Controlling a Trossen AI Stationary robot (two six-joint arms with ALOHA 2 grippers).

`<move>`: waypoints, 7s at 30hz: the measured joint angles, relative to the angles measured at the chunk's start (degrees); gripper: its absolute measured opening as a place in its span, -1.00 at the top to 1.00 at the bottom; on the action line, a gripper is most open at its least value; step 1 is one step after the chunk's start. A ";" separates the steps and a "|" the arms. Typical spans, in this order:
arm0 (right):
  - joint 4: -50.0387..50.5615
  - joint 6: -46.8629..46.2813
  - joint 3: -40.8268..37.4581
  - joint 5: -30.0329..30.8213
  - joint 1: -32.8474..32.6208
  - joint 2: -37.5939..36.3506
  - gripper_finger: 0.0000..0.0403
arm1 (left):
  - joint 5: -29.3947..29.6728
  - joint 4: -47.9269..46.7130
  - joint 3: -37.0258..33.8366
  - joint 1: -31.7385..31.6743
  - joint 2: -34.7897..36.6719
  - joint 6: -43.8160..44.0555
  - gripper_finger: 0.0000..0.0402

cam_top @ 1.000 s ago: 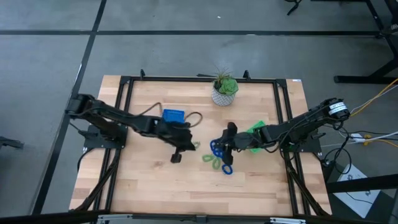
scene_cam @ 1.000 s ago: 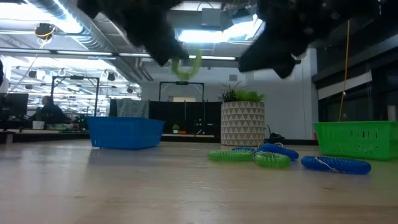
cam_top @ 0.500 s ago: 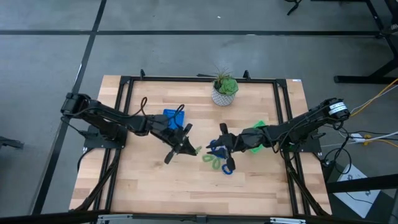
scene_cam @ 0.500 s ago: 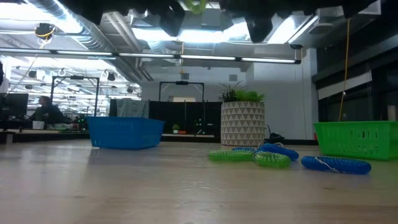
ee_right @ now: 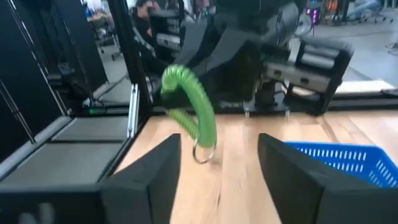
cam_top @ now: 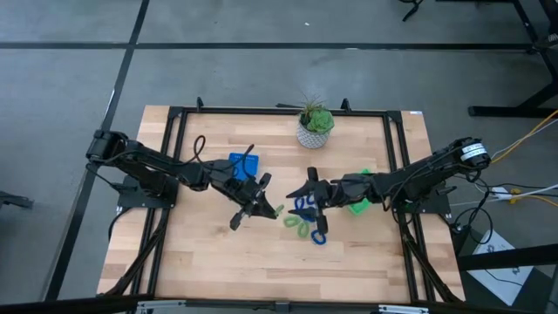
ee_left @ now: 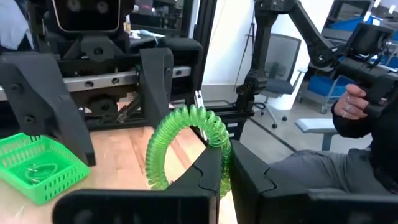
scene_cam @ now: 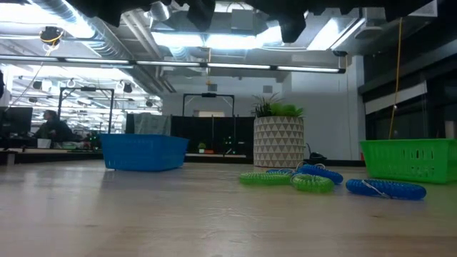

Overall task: Sort items
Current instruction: Put the green spring keychain into the green bin

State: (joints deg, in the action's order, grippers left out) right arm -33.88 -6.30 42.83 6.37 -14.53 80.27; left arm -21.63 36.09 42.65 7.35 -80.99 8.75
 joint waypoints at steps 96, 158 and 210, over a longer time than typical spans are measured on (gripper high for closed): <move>17.54 -13.86 2.10 0.92 0.40 -4.16 0.92 | 15.90 -20.39 4.44 0.74 1.84 0.56 0.21; 99.44 -64.19 2.05 11.17 -0.96 -18.45 0.69 | 32.48 -23.82 4.44 -4.91 1.84 -9.97 0.22; 26.60 -25.56 2.05 14.45 -1.11 -6.09 0.24 | 28.46 -23.87 4.50 1.27 0.26 -4.90 0.22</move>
State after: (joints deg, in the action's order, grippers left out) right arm -7.28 -31.85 44.88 20.82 -15.64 74.18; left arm 6.84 12.22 47.16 8.62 -80.73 3.85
